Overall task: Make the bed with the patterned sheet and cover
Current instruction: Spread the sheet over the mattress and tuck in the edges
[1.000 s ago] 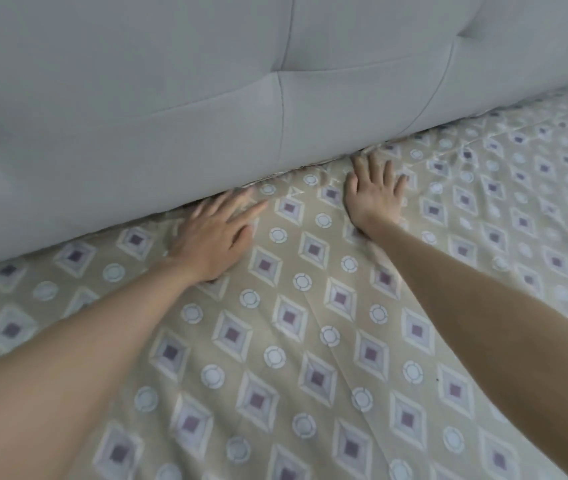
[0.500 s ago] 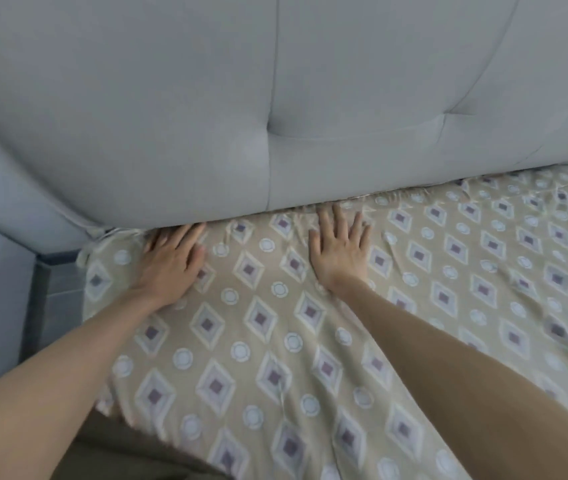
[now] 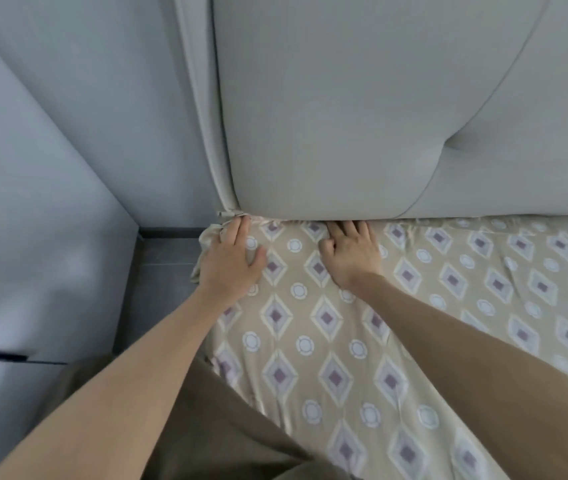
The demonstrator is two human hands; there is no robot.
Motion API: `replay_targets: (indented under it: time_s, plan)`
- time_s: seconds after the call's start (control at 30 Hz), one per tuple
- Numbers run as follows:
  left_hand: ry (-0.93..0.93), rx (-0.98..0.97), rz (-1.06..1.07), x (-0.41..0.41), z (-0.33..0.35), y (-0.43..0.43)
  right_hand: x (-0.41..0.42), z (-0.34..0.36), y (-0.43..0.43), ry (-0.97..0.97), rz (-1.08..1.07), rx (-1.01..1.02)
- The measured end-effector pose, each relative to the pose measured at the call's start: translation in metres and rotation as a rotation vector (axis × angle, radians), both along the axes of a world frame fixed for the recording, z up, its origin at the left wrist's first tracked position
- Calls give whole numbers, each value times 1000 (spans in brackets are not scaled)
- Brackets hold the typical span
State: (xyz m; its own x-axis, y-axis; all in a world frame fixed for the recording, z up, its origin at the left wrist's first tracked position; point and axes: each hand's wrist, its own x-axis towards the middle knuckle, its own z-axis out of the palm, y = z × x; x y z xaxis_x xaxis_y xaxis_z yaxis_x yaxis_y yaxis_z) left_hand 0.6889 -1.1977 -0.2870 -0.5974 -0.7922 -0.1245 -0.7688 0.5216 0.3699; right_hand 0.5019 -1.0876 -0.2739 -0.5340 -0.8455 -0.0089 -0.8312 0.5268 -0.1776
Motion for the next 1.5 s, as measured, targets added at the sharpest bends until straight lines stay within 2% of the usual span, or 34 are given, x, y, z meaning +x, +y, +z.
replay_targets:
  time_s: [0.1,0.2,0.27,0.37,0.43,0.5,0.67,0.8,0.93,1.03,1.1,1.2,1.33,1.5]
  plan:
    - [-19,30,-35,-1,7,-9,3,3,-6,-5,-7,57]
    - [-61,-33,-49,-7,14,-15,14,1,-14,-6,-70,77]
    - [-61,22,-92,-5,18,-23,22,-1,-11,22,-64,87]
    - [207,247,-97,18,20,-28,30,-2,-2,19,5,104]
    - [414,226,58,38,20,-21,41,-2,3,6,45,112]
    - [473,283,210,50,19,-18,60,-2,1,-21,85,114]
    - [436,755,244,49,4,-41,90,-8,-14,14,158,99]
    - [367,917,238,43,-7,-63,91,-14,-15,73,136,67]
    - [194,937,146,34,6,-74,101,-5,-24,69,66,150]
    - [84,958,185,30,34,-72,124,12,-42,-131,-26,329]
    - [41,884,208,30,57,-71,131,34,-54,-229,55,502]
    - [-49,873,223,36,100,-64,137,91,-53,-506,122,696]
    - [-188,840,171,38,166,-51,142,173,-16,-777,-117,638]
    - [-278,765,-29,19,248,-24,111,263,54,-803,-424,485]
